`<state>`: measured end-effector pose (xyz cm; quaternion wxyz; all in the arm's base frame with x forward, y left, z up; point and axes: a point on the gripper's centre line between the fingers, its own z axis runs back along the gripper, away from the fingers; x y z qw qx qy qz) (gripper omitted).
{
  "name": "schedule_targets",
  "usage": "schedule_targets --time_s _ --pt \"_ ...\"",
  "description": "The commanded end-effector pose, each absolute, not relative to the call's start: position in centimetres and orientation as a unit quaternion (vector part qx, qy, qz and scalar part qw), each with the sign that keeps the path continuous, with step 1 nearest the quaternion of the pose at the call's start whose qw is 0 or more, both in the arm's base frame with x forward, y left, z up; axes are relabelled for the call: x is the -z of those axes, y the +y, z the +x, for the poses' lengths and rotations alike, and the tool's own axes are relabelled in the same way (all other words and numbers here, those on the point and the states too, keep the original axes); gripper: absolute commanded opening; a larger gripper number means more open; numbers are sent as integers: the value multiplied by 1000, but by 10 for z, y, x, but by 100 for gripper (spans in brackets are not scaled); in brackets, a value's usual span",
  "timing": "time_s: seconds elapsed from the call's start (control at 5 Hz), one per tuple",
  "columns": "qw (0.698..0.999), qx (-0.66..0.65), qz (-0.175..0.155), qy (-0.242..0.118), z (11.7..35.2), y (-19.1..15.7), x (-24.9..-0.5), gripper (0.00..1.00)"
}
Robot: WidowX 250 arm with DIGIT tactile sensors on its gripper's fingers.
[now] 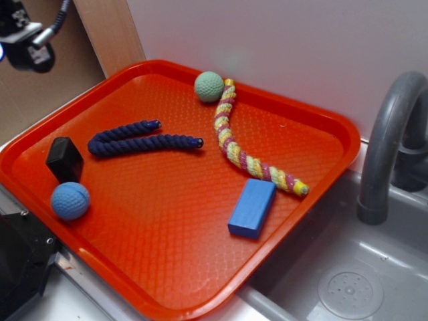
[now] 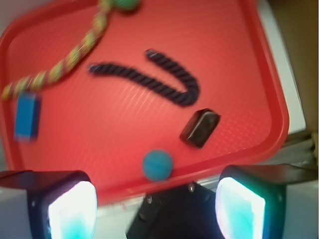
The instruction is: Grab the black box.
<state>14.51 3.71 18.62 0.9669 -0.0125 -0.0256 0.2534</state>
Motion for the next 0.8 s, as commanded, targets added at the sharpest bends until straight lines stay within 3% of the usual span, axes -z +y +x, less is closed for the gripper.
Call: schedule_targets --time_s 0.0,0.2,0.4,0.6 --pt "890 -453 -26 -48 110 80 -117 100" --pt "912 -395 -81 -78 122 84 -81 100" --pt "922 -367 -100 -77 160 72 -78 100" --pt "930 -358 -65 -46 172 70 -63 100"
